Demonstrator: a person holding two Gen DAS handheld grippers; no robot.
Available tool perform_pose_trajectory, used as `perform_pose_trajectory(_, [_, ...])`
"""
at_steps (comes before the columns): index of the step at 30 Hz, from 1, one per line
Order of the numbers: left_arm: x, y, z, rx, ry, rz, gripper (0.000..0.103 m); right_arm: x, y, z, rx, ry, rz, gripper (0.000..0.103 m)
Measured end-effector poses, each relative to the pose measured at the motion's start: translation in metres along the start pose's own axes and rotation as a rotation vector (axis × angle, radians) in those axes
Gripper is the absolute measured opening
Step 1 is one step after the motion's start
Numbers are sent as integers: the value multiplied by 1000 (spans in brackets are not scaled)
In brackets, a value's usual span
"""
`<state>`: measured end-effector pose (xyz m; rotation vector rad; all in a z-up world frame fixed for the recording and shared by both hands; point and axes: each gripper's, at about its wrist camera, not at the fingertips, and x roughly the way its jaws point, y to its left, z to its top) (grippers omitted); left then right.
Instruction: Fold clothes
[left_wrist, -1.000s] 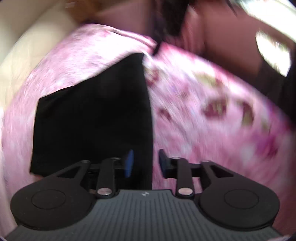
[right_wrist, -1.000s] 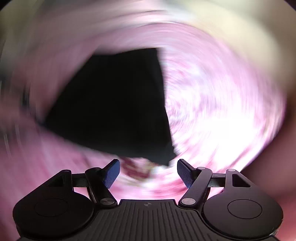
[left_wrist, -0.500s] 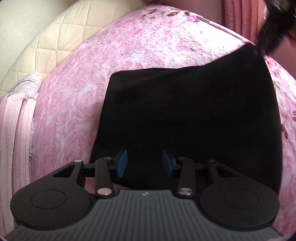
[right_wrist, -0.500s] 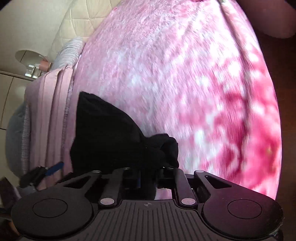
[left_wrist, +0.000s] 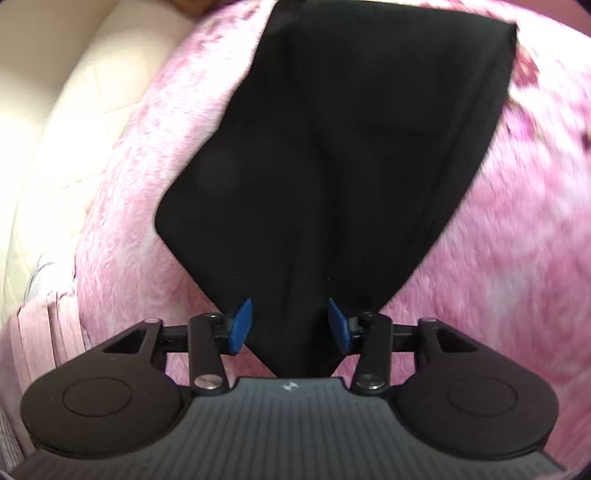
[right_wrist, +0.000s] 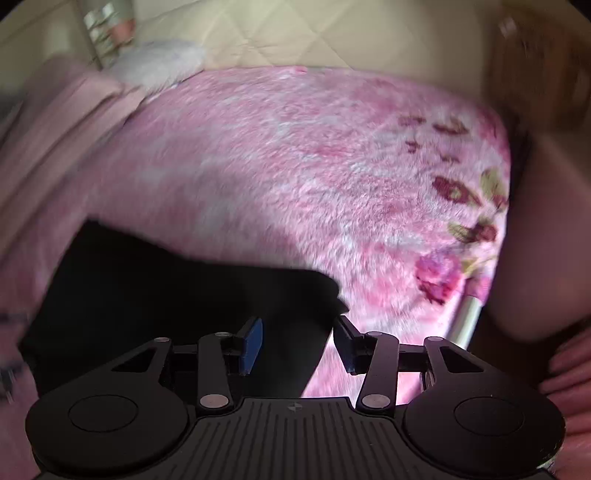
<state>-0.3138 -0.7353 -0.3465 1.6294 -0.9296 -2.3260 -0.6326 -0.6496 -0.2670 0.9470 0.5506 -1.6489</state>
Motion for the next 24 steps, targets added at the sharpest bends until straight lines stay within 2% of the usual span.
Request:
perform_pose_trajectory(1, [4,-1,-1,4,4,-9,30,0,4,1,-50,-5,-31,47])
perform_pose_trajectory(2, [8,-3,-3,6,0,-12,30,-9,18,-15,-112,-16,-34,47])
perform_pose_trajectory(4, [13,-8,-7,12,-28,-5,23,-25,55,-50,-239,-36,20,47])
perform_pose_trajectory(6, [7,-10,-11,22,-40,11,22,-33,87,-84,-355,-5,104,47])
perform_pose_trajectory(8, [-1,-11,-16,33,-47,29,22,-24,116,-114,-476,42,119,49])
perform_pose_trajectory(10, [-9,-12,-21,45,-54,46,30,-25,133,-133,-542,51,65,49])
perform_pose_trajectory(11, [-14,-13,-23,50,-57,55,45,-26,141,-143,-574,55,38,51])
perform_pose_trajectory(12, [-18,-13,-25,56,-61,64,57,-26,147,-147,-596,52,16,57])
perform_pose_trajectory(13, [-22,-14,-28,62,-64,73,62,-28,155,-153,-630,46,-5,67])
perform_pose_trajectory(14, [-26,-14,-30,67,-68,82,66,-26,161,-158,-663,37,-13,70])
perform_pose_trajectory(19, [-31,-34,-34,141,-77,92,68,9,184,-178,-832,35,-72,70])
perform_pose_trajectory(21, [-29,-46,-30,181,-91,94,79,23,187,-184,-913,32,-105,70])
perform_pose_trajectory(22, [-27,-52,-28,198,-102,95,81,27,188,-186,-950,24,-109,68])
perform_pose_trajectory(23, [-24,-57,-26,215,-113,95,86,28,187,-186,-982,19,-104,58])
perform_pose_trajectory(24, [-21,-63,-25,233,-120,95,88,28,185,-183,-998,20,-110,30])
